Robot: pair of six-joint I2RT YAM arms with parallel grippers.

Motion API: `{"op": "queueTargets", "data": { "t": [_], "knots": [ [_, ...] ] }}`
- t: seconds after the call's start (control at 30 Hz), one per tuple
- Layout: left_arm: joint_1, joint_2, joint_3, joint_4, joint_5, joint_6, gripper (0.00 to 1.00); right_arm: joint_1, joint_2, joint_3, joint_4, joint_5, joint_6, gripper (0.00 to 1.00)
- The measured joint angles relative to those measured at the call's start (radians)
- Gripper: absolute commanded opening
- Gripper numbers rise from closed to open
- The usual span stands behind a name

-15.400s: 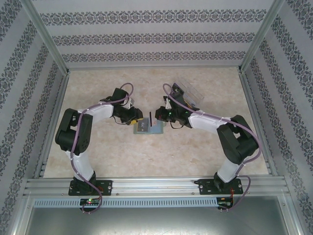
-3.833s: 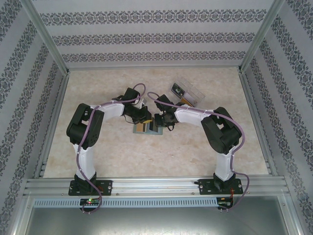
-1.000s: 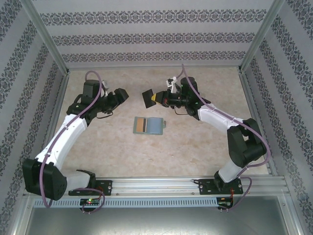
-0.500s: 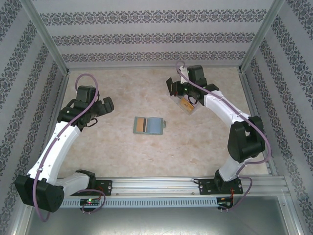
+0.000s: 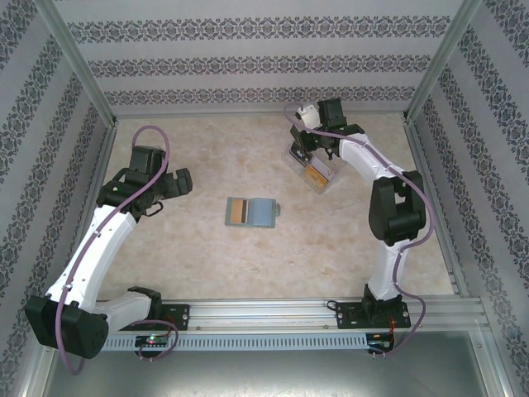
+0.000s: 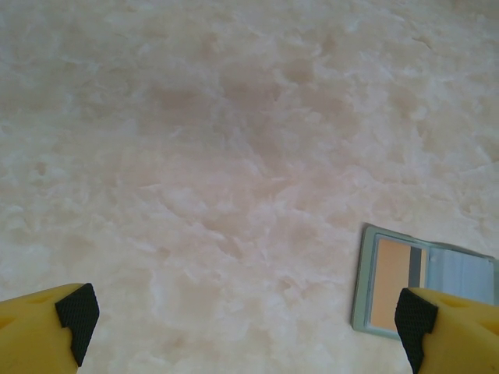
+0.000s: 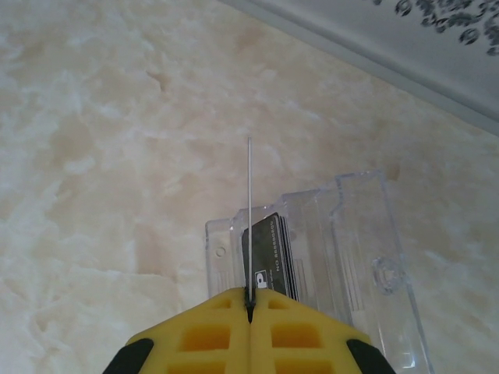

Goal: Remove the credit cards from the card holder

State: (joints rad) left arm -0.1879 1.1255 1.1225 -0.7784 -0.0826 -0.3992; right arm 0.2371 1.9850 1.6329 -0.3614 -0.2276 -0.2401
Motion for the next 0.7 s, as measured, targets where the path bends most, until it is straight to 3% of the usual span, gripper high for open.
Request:
{"op": "queueTargets", "data": {
  "t": [0.7],
  "knots": [
    [0.0,0.003,-0.001,0.0,0.062,0.009,0.99,-0.012,0.124,0.096,-0.122,0.004,-0.16,0.01]
  ]
}}
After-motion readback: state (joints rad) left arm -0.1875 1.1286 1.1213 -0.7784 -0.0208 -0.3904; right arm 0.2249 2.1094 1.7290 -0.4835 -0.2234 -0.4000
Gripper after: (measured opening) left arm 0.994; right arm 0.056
